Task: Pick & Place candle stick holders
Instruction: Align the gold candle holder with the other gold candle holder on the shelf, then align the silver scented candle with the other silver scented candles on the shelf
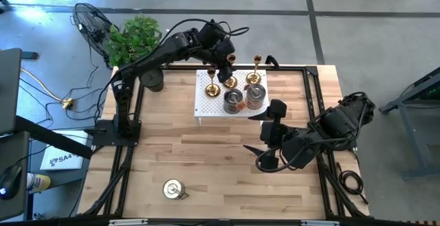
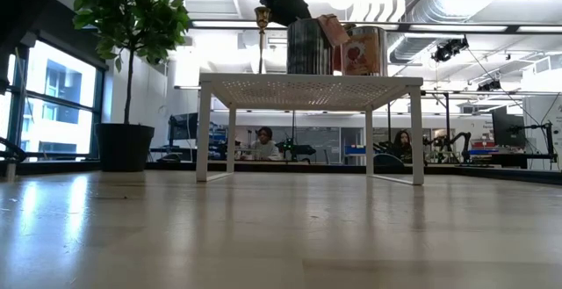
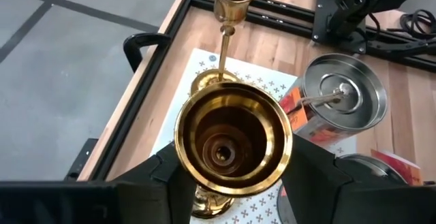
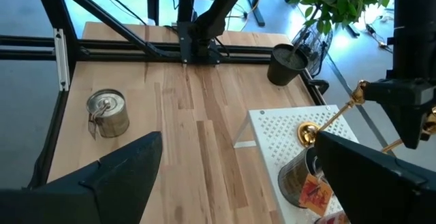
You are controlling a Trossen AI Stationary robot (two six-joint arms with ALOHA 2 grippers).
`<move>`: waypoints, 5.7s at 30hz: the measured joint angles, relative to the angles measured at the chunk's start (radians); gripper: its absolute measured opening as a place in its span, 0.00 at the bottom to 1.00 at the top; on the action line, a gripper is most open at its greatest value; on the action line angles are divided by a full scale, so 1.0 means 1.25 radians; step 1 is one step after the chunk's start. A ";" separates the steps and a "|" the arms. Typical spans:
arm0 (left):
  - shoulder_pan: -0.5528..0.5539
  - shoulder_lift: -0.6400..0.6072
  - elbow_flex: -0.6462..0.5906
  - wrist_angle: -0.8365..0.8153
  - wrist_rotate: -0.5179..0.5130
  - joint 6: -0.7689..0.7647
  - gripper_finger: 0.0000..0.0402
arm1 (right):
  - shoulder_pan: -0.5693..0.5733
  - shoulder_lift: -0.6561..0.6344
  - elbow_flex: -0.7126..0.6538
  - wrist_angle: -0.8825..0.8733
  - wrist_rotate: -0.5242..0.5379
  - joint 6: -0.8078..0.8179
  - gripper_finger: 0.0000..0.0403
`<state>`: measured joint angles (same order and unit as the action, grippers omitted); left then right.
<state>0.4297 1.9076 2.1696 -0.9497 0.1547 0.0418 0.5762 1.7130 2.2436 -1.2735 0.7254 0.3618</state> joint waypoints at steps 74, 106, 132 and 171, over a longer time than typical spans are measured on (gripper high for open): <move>-0.277 -0.341 0.002 -0.368 -0.224 -0.163 0.45 | -0.011 0.000 0.000 0.012 0.002 -0.005 0.94; -0.524 -0.323 -0.105 -0.472 -0.366 -0.367 0.88 | 0.023 0.096 -0.001 0.161 -0.054 0.109 0.94; -0.791 -0.318 -0.194 -0.316 -0.158 -0.781 0.88 | 0.045 0.088 -0.001 0.125 -0.224 -0.006 0.94; -0.967 0.084 -0.193 -0.436 -0.106 -1.315 0.88 | 0.108 0.087 -0.001 0.114 -0.289 -0.003 0.94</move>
<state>-0.7792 2.0127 1.9278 -1.4952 0.0219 -1.6024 0.7109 1.8217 2.2429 -1.1309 0.3636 0.3580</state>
